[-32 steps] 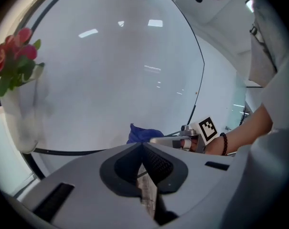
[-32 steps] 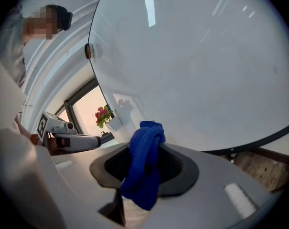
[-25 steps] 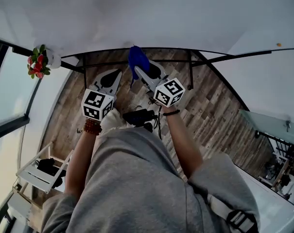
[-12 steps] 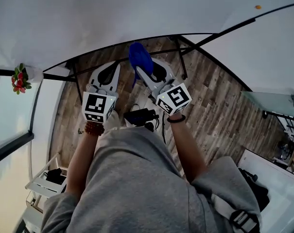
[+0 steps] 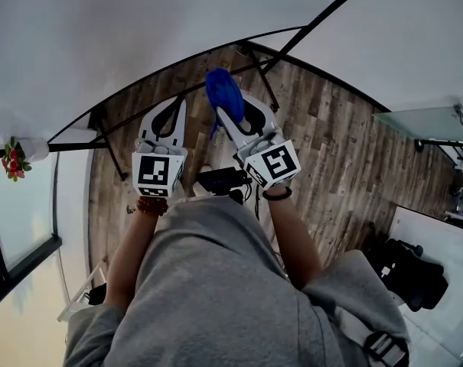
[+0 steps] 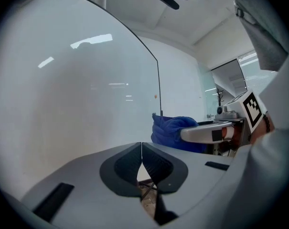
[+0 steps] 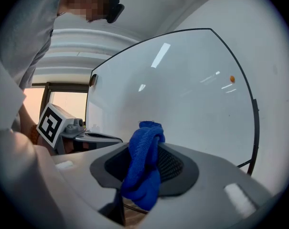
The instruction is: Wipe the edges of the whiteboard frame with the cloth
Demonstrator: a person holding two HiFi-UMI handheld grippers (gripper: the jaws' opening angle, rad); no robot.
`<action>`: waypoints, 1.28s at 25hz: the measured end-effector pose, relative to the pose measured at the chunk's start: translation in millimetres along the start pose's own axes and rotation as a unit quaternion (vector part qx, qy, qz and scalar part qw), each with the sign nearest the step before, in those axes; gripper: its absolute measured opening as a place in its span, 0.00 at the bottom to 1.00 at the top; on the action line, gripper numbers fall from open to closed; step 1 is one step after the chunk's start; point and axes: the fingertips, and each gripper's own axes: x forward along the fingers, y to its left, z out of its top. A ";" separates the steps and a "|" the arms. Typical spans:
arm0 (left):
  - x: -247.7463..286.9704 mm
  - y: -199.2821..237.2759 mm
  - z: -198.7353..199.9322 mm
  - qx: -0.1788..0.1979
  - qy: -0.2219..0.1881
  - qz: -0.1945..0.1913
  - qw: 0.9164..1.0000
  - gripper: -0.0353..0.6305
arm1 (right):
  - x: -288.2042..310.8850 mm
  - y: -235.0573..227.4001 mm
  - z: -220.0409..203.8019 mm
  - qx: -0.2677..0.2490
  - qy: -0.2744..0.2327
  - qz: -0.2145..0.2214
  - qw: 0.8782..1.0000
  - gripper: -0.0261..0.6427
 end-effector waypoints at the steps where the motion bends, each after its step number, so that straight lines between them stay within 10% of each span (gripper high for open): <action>1: 5.3 -8.3 1.6 0.003 -0.001 -0.003 1.000 0.07 | -7.9 -5.1 0.3 -0.003 0.001 -0.007 1.000 0.28; 32: 23.9 -117.0 -16.5 0.014 0.027 -0.100 0.995 0.07 | -94.1 -35.3 -16.8 0.010 -0.001 -0.086 0.996 0.27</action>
